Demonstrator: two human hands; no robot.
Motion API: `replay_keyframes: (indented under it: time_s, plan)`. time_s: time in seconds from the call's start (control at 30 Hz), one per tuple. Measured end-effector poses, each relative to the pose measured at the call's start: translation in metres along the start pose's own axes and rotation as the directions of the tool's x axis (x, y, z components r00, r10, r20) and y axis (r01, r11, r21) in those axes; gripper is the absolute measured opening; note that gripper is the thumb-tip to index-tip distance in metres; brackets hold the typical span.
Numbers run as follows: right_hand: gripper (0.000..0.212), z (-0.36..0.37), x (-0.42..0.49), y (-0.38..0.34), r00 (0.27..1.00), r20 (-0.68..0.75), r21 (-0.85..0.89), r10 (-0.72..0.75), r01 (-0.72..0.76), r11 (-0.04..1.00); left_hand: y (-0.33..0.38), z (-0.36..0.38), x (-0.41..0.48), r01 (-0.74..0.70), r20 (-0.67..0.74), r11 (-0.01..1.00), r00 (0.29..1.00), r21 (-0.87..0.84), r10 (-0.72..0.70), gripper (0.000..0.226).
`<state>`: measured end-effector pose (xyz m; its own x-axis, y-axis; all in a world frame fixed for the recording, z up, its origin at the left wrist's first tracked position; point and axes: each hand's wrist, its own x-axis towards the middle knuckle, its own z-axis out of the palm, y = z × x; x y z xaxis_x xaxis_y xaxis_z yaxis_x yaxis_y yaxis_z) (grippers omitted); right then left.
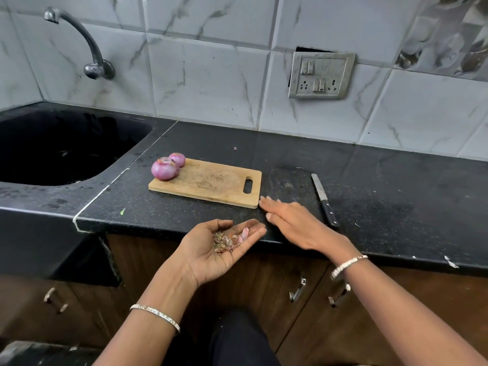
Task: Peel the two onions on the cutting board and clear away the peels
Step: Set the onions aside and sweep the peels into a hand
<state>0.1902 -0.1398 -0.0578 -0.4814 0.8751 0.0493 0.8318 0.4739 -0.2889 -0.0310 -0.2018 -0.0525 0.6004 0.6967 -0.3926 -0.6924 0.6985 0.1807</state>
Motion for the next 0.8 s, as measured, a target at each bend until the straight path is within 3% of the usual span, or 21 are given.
replay_keyframes:
  time_s: [0.13,0.2,0.27,0.4,0.63,0.8]
  plan:
    - [0.038,-0.011,-0.02,-0.002,0.994,-0.09,0.195,0.055,-0.037,0.98,-0.013,-0.013,0.002,0.051,-0.031,0.998,0.998,0.037,-0.049,0.044]
    - [0.036,-0.016,-0.019,0.003,0.971,-0.18,0.228,0.155,-0.112,0.967,-0.018,-0.02,0.004,0.077,-0.059,0.995,0.996,0.057,-0.074,0.045]
    - [0.038,-0.015,-0.014,0.004,0.966,-0.162,0.199,0.204,-0.17,0.965,-0.022,-0.026,0.009,0.097,-0.086,0.993,0.992,0.071,-0.091,0.045]
    - [0.046,0.003,-0.005,-0.01,0.993,-0.006,0.054,0.116,-0.115,0.992,-0.025,-0.033,0.021,0.137,-0.151,0.983,0.982,0.121,-0.118,0.047]
    - [0.05,0.015,-0.031,-0.032,0.998,-0.038,-0.035,0.043,-0.044,0.998,-0.035,-0.04,0.041,0.137,-0.133,0.987,0.983,0.079,-0.126,0.052]
    - [0.049,0.025,-0.067,-0.055,0.996,-0.081,0.037,-0.028,0.031,0.999,-0.04,-0.038,0.05,0.117,-0.058,0.992,0.992,0.047,-0.114,0.053]
